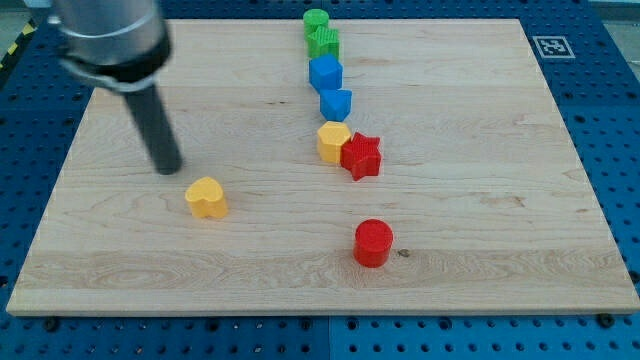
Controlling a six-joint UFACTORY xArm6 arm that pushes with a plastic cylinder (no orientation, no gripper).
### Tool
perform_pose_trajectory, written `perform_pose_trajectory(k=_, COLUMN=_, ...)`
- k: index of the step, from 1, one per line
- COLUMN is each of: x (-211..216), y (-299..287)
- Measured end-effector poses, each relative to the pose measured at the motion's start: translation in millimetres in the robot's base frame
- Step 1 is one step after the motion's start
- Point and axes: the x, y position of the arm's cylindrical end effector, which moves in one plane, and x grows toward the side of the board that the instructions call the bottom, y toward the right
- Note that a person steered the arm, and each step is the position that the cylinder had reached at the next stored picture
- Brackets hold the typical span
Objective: Slide the yellow heart close to the red circle
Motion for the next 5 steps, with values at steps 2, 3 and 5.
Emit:
perform_pose_trajectory(k=2, x=36.7, y=-17.3)
perform_pose_trajectory(k=3, x=37.1, y=-5.4)
perform_pose_trajectory(k=5, x=38.9, y=51.5)
